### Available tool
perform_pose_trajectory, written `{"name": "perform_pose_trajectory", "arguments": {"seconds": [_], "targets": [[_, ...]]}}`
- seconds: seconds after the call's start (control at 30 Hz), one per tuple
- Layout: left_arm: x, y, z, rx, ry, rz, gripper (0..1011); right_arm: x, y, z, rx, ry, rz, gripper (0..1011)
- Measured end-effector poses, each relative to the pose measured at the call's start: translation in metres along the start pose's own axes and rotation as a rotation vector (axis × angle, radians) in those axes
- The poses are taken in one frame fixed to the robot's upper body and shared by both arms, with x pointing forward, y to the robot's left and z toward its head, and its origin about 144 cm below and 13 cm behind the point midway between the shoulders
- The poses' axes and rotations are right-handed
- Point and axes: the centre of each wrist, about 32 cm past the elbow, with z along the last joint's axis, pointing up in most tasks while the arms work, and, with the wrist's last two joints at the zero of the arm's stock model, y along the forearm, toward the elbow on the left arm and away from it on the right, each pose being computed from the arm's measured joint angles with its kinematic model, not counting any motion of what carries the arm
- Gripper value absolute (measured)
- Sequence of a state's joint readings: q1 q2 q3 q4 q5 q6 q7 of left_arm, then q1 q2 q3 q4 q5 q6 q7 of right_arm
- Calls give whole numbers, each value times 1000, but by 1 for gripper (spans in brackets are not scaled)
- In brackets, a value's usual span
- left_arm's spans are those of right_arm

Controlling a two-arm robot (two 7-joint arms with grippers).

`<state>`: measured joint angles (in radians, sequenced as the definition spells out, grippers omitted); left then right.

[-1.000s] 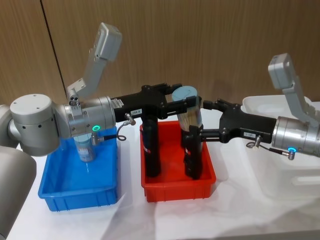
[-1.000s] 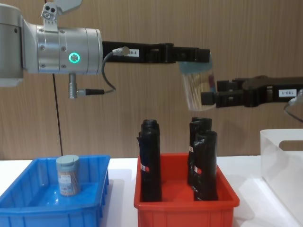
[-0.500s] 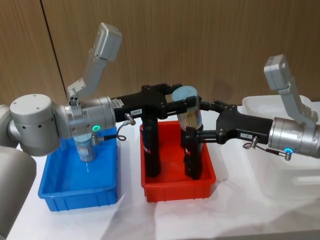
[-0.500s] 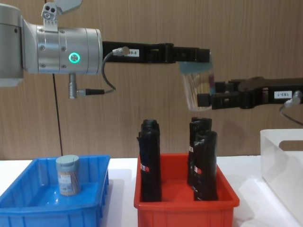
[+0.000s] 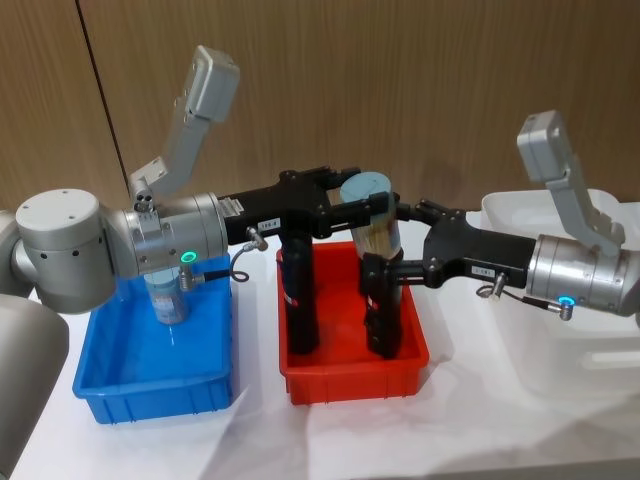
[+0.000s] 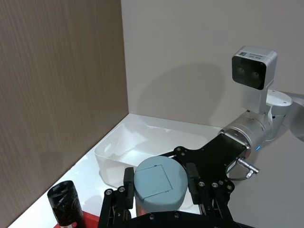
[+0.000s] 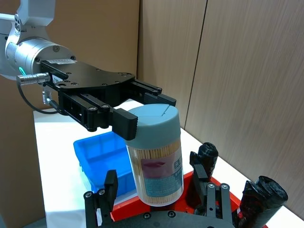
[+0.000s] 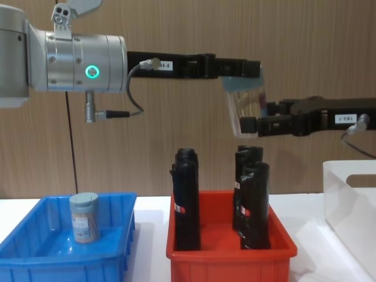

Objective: Pick the cotton swabs from the blue box and place them into the white box.

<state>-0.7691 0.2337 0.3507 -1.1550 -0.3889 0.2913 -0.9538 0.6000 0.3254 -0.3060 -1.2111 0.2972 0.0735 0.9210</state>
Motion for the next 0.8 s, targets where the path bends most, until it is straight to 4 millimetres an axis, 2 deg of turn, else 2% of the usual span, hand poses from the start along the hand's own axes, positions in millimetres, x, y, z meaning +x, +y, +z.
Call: {"name": "perform_pose_trajectory", "arguments": {"seconds": [0.1,0.2,0.23,0.33,0.53,0.8], "targets": [[0,0,0,0,0,0,660,0,1,0,0,0,-1,981],[0,0,0,0,0,0,660,0,2,-1,1,-1,-4,917],[0,0,0,0,0,0,660,0,2,-1,1,-1,-5,865],[0,0,0,0,0,0,660,-1,3,-1,1,0,-8,815],[0,0,0,0,0,0,660,-1,4,-2,1,0,-12,635],[0,0,0,0,0,1,660,0,5,-2,5,1,-13,629]]}}
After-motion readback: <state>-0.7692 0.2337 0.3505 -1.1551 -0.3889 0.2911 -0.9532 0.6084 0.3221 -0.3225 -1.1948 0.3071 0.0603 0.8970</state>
